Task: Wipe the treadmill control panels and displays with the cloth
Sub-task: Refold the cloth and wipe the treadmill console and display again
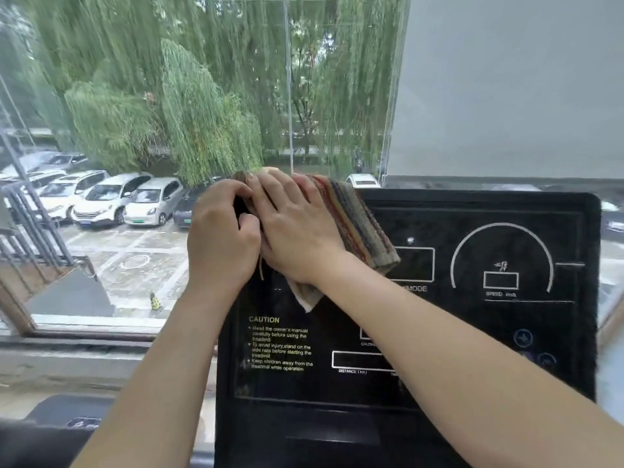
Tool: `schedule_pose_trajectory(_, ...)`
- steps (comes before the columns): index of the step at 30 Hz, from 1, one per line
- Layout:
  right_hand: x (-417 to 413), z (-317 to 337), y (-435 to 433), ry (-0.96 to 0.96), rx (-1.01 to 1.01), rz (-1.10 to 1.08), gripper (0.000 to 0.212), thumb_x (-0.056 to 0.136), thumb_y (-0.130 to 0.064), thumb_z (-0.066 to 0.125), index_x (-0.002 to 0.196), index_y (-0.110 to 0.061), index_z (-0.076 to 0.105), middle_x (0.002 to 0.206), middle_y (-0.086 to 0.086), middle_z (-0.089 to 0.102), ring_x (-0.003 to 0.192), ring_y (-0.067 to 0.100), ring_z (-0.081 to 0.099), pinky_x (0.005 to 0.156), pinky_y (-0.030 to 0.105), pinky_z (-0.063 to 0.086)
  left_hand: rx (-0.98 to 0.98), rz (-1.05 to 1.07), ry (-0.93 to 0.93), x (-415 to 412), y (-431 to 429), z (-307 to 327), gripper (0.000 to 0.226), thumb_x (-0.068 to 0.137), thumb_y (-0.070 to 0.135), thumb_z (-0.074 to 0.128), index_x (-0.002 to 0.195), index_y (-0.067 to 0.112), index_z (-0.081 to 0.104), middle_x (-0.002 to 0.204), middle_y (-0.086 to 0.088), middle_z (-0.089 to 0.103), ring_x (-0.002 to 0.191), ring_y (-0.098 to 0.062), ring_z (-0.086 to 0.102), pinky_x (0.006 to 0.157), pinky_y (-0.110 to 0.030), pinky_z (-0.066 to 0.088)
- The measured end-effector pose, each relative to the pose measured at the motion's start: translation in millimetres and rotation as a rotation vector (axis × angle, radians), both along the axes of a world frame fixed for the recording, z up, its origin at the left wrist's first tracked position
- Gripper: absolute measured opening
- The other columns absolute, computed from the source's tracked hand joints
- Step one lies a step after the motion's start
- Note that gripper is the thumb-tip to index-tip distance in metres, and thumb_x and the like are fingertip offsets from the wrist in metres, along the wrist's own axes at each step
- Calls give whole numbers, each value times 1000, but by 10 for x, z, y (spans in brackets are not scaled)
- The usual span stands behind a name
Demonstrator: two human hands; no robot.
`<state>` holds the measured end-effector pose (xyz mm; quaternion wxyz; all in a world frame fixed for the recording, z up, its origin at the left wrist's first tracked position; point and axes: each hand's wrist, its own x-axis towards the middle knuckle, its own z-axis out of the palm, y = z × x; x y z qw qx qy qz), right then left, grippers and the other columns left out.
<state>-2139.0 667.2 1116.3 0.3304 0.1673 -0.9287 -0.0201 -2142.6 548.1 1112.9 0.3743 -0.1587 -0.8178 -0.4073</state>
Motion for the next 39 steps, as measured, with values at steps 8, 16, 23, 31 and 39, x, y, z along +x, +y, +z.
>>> schedule_pose_trajectory(8,339,-55,398,357,-41,-177,22,79,-23,65,98,-11,65,101,9,59,94,29,54,75,40,43,-178,108,37,-279,-40,206,27,86,40,67,101,19,75,99,0,53,104,-24,48,81,-28,34)
schedule_pose_trajectory(16,591,538,269,134,-57,-292,28,88,-14,53,116,-16,55,107,3,53,67,20,43,57,28,32,-15,-279,-23,-72,-196,334,38,93,52,50,75,20,57,72,5,59,66,-15,56,62,-24,39)
schedule_pose_trajectory(23,870,339,210,-5,-110,-219,16,87,-16,58,100,-20,66,93,-1,57,84,18,54,60,30,42,201,-734,-394,170,-554,293,34,72,35,69,77,1,67,63,2,67,57,-10,60,56,-19,49)
schedule_pose_trajectory(31,970,456,426,-902,-851,222,15,94,-23,62,94,-10,70,83,12,63,76,20,54,68,34,44,-151,-546,-442,236,-800,323,6,78,31,74,75,25,75,77,6,71,75,-2,63,69,-13,46)
schedule_pose_trajectory(39,573,318,223,-155,-626,-86,17,79,-6,59,72,-22,61,68,-12,57,64,3,52,65,21,43,-139,172,-8,-132,-536,238,24,95,38,56,109,25,70,80,1,67,65,-21,57,57,-29,45)
